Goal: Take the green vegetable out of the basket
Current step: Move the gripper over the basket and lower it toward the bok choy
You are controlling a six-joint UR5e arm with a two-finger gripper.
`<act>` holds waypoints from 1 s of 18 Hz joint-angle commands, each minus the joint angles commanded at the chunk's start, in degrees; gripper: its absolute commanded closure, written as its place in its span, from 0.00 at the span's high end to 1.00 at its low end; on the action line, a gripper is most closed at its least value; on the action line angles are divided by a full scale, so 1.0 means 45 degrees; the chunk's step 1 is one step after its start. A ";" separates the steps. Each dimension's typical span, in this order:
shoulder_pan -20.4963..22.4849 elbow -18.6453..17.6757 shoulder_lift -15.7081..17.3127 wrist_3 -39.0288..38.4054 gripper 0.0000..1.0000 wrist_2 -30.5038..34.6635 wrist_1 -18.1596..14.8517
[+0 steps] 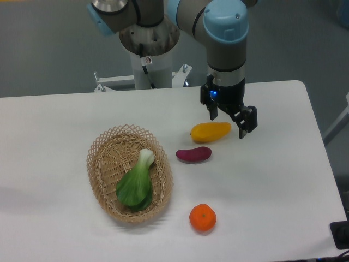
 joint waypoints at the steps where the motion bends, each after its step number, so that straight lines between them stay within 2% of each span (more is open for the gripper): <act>1: -0.0020 -0.0020 0.0000 -0.0019 1.00 0.0000 0.0039; 3: -0.0117 -0.0059 0.0020 -0.0136 1.00 -0.0039 -0.0019; 5: -0.0253 -0.0448 0.0330 -0.0331 1.00 -0.0058 0.0059; 8: -0.0858 -0.0761 0.0351 -0.0681 1.00 -0.0195 0.0098; 11: -0.1540 -0.0938 0.0235 -0.3504 1.00 -0.0312 0.0234; 14: -0.2905 -0.0996 -0.0544 -0.5831 1.00 -0.0547 0.1403; 15: -0.3123 -0.1132 -0.0779 -0.6517 1.00 -0.0586 0.1619; 18: -0.3865 -0.1192 -0.1365 -0.6953 1.00 -0.0664 0.1817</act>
